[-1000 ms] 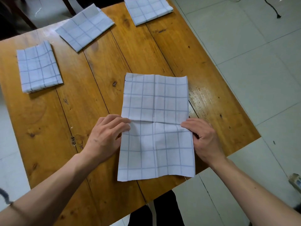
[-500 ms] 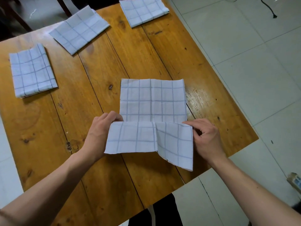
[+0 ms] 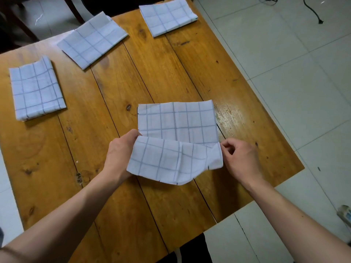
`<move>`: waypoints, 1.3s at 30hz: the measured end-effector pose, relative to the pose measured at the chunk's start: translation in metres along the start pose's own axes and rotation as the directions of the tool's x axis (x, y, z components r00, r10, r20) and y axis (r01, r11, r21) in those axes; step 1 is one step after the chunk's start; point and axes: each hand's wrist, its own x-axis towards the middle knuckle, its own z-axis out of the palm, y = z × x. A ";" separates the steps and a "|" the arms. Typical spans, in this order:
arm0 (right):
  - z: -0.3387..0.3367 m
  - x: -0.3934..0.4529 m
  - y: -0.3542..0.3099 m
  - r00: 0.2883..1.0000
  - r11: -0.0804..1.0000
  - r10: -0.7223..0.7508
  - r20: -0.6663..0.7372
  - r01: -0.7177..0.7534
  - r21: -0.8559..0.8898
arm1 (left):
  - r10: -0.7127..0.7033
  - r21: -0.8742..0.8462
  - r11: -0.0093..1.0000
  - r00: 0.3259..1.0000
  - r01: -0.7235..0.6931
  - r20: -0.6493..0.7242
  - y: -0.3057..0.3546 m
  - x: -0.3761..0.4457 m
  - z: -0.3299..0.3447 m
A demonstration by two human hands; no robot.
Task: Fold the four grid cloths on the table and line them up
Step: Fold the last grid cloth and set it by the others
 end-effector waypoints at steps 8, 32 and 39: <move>0.000 0.007 -0.011 0.999 0.991 0.034 -0.028 -0.038 -0.125 | -0.049 0.067 0.996 0.984 0.061 -0.173 0.015 0.004 0.009; -0.002 0.009 -0.013 0.997 0.994 0.072 0.011 -0.071 -0.082 | -0.044 0.018 0.999 0.967 0.050 -0.251 0.009 -0.019 0.015; -0.001 0.013 -0.015 0.998 0.990 0.068 0.004 -0.067 -0.121 | -0.010 0.100 0.994 0.969 0.036 -0.247 0.007 -0.020 0.018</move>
